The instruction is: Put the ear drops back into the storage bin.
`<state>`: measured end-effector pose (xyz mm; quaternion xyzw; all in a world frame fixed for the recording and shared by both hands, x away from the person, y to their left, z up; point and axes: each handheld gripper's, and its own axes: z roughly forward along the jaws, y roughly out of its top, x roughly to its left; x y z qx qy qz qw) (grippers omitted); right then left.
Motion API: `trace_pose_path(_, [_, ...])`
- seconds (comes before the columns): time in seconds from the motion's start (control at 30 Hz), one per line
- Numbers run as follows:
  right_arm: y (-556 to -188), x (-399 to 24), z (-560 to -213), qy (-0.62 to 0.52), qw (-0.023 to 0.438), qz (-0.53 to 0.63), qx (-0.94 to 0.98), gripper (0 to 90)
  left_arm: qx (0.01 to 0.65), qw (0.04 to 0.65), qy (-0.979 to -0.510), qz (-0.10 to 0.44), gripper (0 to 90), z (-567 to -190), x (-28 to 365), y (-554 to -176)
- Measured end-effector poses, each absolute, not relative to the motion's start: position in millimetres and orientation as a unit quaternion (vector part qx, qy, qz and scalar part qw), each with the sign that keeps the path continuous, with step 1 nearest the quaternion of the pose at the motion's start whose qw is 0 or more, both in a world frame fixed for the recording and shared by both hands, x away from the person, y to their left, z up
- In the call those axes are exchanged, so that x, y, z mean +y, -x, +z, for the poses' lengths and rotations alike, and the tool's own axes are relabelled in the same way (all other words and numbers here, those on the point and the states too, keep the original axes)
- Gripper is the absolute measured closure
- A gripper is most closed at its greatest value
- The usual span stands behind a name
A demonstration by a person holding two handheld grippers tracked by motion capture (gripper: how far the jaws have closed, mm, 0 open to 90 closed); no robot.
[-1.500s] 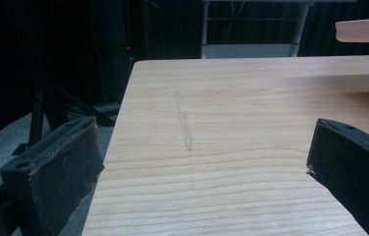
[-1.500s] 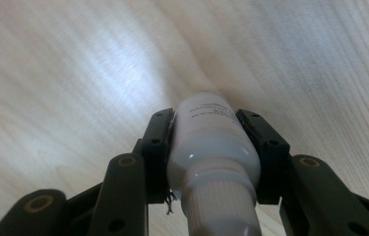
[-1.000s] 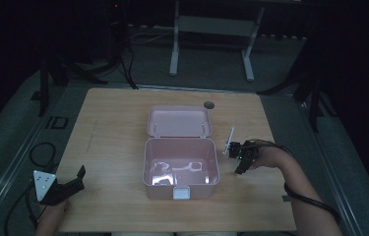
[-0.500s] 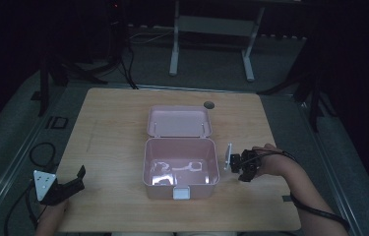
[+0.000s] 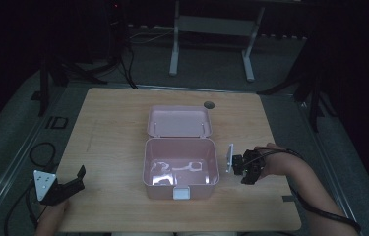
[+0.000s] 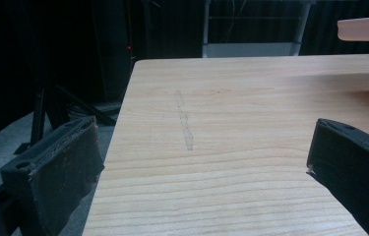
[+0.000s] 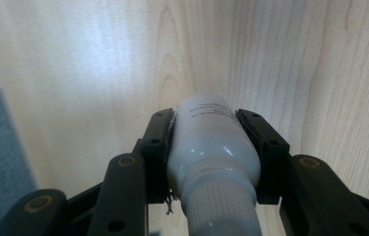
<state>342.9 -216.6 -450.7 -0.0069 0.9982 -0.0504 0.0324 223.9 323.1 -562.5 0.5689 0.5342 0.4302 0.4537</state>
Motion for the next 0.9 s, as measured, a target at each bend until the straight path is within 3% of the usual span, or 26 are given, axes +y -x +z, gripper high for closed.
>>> trace_pose_path(0.9, [-327, -166, -365, 0.027, 0.040, -0.028, 0.998, 59.3, 0.535, 0.454, -0.568, 0.430, 0.4, -562, 324, -224])
